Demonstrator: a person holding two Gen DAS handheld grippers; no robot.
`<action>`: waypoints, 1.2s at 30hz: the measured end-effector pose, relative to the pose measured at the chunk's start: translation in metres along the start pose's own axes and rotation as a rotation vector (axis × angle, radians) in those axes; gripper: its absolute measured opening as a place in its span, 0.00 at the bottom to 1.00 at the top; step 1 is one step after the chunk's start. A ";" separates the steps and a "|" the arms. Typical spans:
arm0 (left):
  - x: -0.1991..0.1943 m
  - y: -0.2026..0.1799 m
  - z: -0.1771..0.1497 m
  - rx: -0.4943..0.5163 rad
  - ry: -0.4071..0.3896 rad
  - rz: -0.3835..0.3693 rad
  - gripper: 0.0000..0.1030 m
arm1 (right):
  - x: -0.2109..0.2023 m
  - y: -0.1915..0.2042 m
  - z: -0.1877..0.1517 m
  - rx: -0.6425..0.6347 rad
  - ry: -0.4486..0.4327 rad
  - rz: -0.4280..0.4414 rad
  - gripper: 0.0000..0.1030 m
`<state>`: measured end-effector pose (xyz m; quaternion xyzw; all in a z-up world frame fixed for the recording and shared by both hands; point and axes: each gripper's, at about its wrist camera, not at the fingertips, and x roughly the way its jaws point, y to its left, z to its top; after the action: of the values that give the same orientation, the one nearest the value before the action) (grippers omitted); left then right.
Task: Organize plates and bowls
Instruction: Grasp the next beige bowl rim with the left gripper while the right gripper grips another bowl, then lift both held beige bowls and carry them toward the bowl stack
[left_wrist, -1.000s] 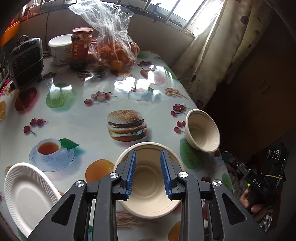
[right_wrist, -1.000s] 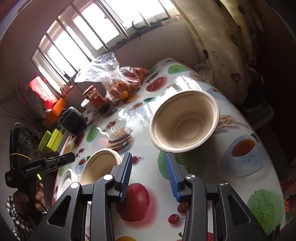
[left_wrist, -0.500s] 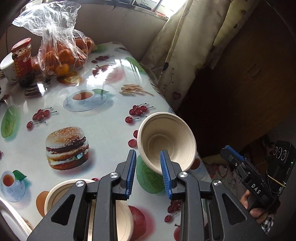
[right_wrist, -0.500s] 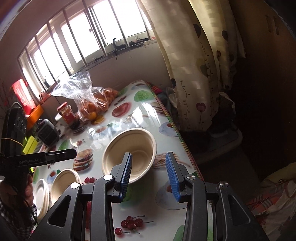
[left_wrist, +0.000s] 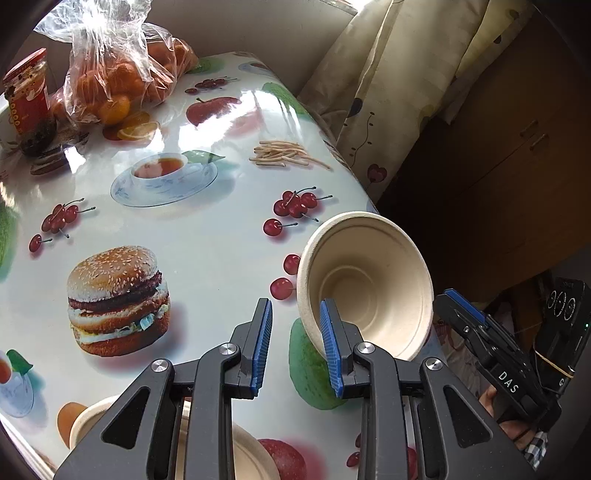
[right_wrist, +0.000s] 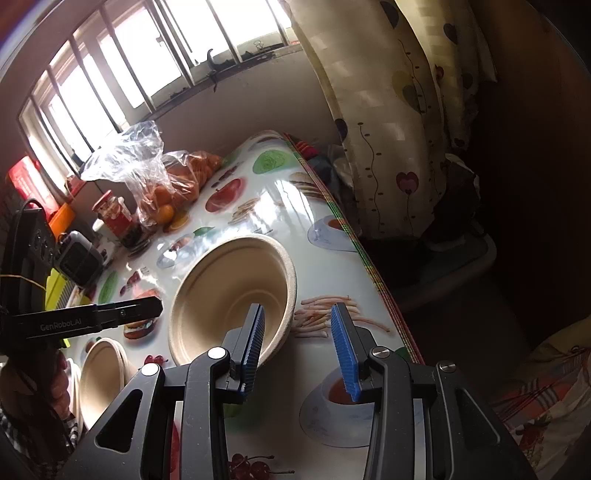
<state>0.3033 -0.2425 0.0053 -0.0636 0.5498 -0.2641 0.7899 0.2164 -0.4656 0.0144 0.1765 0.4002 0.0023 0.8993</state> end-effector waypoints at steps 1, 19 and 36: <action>0.001 0.001 0.000 -0.003 0.002 -0.002 0.27 | 0.002 0.001 0.000 0.000 0.003 0.001 0.36; 0.017 0.001 0.007 -0.014 0.032 -0.028 0.19 | 0.022 0.006 0.000 0.000 0.042 0.007 0.24; 0.019 -0.002 0.009 -0.008 0.022 -0.021 0.07 | 0.029 0.012 0.000 0.000 0.048 0.008 0.12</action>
<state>0.3149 -0.2552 -0.0060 -0.0698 0.5587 -0.2709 0.7808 0.2380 -0.4501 -0.0028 0.1780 0.4208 0.0098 0.8895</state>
